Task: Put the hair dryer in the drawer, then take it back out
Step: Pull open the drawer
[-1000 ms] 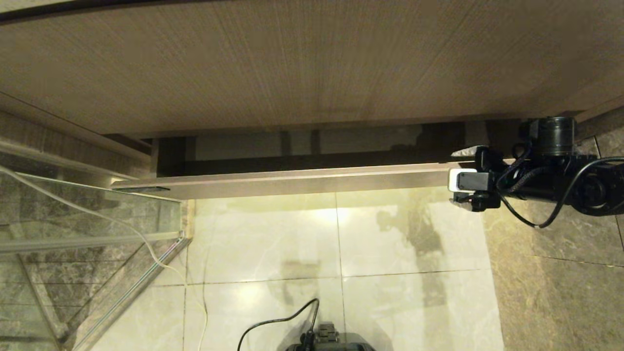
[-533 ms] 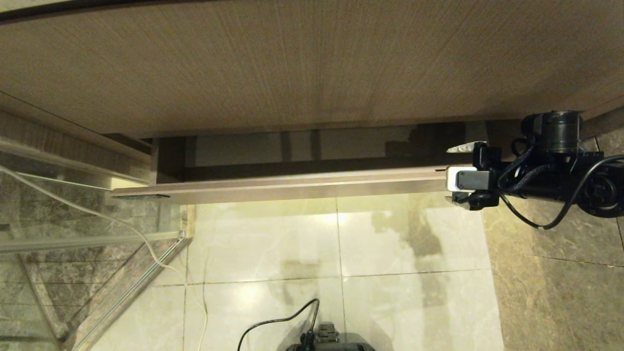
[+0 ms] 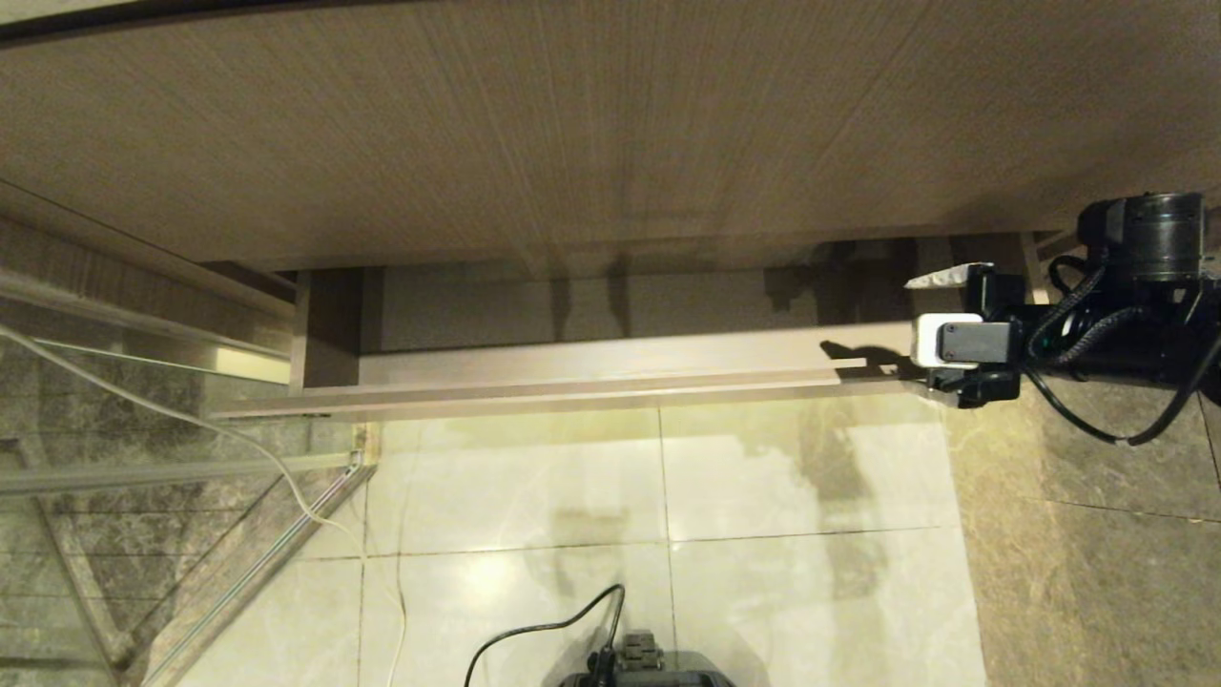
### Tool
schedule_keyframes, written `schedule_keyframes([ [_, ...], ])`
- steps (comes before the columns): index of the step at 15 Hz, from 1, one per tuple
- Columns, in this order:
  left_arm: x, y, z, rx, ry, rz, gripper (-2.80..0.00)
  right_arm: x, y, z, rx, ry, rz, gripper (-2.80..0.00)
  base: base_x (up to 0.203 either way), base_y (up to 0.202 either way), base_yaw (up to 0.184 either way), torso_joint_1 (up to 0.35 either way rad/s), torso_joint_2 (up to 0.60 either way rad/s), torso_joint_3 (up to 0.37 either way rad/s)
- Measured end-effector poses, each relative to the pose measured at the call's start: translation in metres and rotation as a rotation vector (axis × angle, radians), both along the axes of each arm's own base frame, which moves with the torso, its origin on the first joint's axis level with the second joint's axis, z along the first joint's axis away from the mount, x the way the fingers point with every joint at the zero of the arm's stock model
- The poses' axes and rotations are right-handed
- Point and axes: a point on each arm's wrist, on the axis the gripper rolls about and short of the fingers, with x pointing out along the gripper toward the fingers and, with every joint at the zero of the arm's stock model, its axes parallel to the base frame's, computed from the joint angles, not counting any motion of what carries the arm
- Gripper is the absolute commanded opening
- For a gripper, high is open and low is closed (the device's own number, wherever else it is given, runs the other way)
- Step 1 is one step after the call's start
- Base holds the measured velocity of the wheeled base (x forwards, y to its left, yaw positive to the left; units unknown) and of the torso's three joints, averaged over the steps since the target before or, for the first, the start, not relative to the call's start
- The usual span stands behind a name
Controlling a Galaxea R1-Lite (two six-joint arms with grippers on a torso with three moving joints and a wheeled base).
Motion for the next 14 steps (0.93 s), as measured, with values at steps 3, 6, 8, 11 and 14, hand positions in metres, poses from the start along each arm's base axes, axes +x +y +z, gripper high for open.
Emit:
schedule_keyframes([
  [3,0.0,0.0,0.0,0.0,0.0,0.0,0.0,-0.036,-0.015,0.022,-0.013,-0.051,-0.015,0.0,0.0,0.0,0.0,0.0,0.0,0.0],
  [6,0.0,0.0,0.0,0.0,0.0,-0.001,0.0,-0.08,-0.018,0.03,-0.071,-0.016,0.029,0.0,0.0,0.0,0.0,0.0,0.0,0.0],
  [8,0.0,0.0,0.0,0.0,0.0,0.0,0.0,-0.103,-0.017,0.03,-0.112,0.01,0.072,0.0,0.0,0.0,0.0,0.0,0.0,0.0],
  [11,0.0,0.0,0.0,0.0,0.0,0.0,0.0,-0.124,-0.017,0.033,-0.113,-0.003,0.068,0.0,0.0,0.0,0.0,0.0,0.0,0.0],
  [14,0.0,0.0,0.0,0.0,0.0,0.0,0.0,-0.141,-0.016,0.032,-0.11,0.023,0.068,0.0,0.0,0.0,0.0,0.0,0.0,0.0],
])
